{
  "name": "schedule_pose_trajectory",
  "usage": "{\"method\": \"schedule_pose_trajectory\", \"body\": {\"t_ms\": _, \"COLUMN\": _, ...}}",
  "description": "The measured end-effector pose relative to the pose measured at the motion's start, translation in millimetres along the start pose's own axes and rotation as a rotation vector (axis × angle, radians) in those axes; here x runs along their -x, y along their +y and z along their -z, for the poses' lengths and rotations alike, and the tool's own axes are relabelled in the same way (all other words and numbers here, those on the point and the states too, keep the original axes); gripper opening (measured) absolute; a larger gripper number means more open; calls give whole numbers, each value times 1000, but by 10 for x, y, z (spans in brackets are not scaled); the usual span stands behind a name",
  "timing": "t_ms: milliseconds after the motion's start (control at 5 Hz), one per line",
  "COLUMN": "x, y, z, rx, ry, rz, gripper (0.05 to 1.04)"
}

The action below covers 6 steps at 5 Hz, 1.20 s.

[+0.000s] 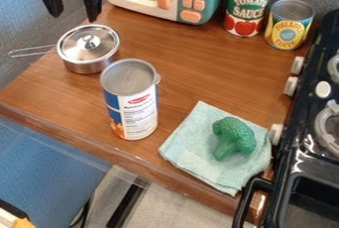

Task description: Move the green broccoli off the cloth

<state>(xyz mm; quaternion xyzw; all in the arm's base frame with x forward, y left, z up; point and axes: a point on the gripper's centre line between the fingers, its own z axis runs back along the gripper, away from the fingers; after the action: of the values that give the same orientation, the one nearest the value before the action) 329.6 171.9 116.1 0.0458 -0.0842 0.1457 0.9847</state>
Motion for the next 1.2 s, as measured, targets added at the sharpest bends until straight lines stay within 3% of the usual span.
{"method": "schedule_pose_trajectory", "body": {"t_ms": 400, "x": 16, "y": -221, "z": 115, "rx": 35, "ry": 44, "rz": 43, "gripper": 1001}}
{"method": "schedule_pose_trajectory", "body": {"t_ms": 600, "x": -50, "y": -446, "z": 55, "rx": 50, "ry": 28, "rz": 93, "gripper": 1001}}
{"method": "schedule_pose_trajectory", "body": {"t_ms": 800, "x": -82, "y": -805, "z": -191, "rx": 75, "ry": -29, "rz": 181, "gripper": 1001}}
{"method": "schedule_pose_trajectory", "body": {"t_ms": 1000, "x": 64, "y": -1238, "z": -509, "rx": 109, "ry": -94, "rz": 305, "gripper": 1001}}
{"method": "schedule_pose_trajectory", "body": {"t_ms": 1200, "x": 359, "y": -1642, "z": -644, "rx": 128, "ry": -111, "rz": 426, "gripper": 1001}}
